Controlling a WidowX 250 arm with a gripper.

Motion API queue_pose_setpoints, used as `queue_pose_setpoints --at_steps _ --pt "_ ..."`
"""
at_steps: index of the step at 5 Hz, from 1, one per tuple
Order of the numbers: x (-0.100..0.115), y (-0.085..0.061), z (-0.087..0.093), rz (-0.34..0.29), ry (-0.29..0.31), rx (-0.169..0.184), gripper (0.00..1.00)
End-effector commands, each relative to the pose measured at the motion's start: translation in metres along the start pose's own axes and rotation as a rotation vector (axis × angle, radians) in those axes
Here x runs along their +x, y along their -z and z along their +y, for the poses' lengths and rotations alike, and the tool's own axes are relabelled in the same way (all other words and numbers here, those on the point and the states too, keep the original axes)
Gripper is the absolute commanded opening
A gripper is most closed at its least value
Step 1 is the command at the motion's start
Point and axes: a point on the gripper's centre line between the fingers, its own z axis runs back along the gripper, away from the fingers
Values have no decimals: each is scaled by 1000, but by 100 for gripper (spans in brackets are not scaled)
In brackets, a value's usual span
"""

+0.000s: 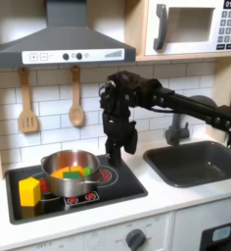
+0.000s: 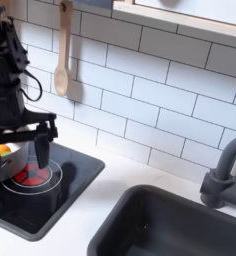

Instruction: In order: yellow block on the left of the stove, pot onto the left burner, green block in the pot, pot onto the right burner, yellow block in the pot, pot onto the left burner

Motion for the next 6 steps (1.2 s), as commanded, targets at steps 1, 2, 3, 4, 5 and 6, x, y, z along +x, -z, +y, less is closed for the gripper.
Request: queue_pose_setpoints --at_steps 1,2,3,4,5,6 --pt "10 -9 15 -16 -37 -2 100" --pt "15 -10 23 -25 -55 3 100" --pt "20 -10 29 -26 -66 10 100" --pt "31 -11 39 -29 -93 15 100" --pt "40 -12 46 -32 -117 9 100" --pt "49 -17 56 -46 -139 12 100"
